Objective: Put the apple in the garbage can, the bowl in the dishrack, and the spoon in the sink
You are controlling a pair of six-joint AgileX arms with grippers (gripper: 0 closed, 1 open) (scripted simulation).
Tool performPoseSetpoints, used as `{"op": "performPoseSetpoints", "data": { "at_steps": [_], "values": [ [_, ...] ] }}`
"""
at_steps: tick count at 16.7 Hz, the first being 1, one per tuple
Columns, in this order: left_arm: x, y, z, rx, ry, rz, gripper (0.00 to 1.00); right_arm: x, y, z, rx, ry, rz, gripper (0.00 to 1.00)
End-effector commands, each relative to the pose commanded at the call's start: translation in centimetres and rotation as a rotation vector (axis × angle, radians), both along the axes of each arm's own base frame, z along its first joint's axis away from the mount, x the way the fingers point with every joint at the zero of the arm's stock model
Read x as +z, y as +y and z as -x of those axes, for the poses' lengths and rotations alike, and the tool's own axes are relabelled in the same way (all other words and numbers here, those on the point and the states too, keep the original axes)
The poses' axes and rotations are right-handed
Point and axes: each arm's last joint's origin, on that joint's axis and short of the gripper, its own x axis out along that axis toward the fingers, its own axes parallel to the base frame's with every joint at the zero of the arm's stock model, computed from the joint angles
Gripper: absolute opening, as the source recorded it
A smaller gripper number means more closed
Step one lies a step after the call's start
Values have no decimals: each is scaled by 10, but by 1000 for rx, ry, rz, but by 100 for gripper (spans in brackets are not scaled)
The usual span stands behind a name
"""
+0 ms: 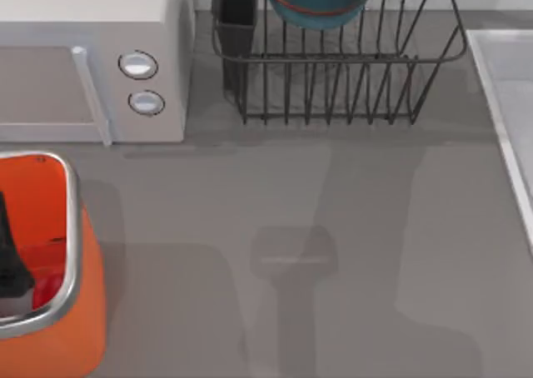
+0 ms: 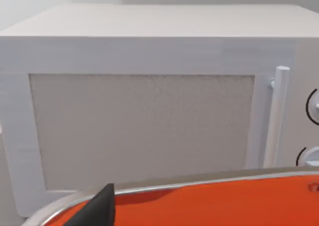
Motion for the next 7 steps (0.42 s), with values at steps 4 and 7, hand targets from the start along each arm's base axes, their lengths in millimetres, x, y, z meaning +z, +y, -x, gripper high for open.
{"op": "performPoseSetpoints", "data": {
  "at_steps": [4, 7],
  "values": [
    [0, 0, 0, 0, 0, 0, 100, 0, 0, 0, 0, 0, 0, 100],
    [0, 0, 0, 0, 0, 0, 100, 0, 0, 0, 0, 0, 0, 100]
  ]
}}
